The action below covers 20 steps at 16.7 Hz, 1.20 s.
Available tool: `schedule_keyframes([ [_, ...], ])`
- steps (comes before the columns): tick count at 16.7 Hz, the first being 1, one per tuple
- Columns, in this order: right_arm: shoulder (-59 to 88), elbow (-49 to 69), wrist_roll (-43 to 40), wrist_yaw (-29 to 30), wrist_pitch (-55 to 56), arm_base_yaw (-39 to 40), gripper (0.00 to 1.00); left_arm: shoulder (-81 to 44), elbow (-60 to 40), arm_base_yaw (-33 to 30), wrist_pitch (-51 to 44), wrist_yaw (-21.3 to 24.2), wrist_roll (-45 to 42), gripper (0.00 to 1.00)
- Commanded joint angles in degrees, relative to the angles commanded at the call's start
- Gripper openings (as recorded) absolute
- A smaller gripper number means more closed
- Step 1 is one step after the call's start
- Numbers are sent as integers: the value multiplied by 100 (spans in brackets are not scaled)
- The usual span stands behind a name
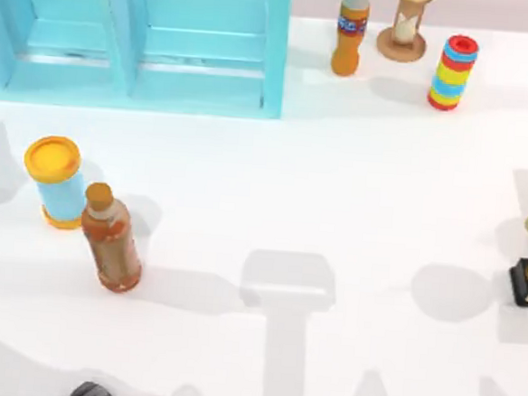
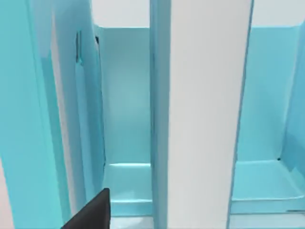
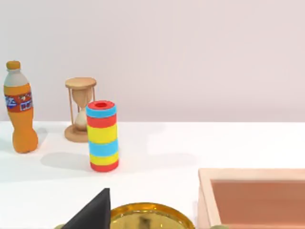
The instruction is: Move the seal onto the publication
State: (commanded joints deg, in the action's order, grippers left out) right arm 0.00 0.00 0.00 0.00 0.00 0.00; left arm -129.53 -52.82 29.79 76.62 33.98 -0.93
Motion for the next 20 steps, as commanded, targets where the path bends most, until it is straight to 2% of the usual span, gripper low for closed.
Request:
schedule_keyframes([
  [10,0,0,0,0,0,0,100,-341,-190,24,118,34,-5,100],
  [20,0,0,0,0,0,0,100,-1268,-2471,-575,-1174,-561,10,100],
])
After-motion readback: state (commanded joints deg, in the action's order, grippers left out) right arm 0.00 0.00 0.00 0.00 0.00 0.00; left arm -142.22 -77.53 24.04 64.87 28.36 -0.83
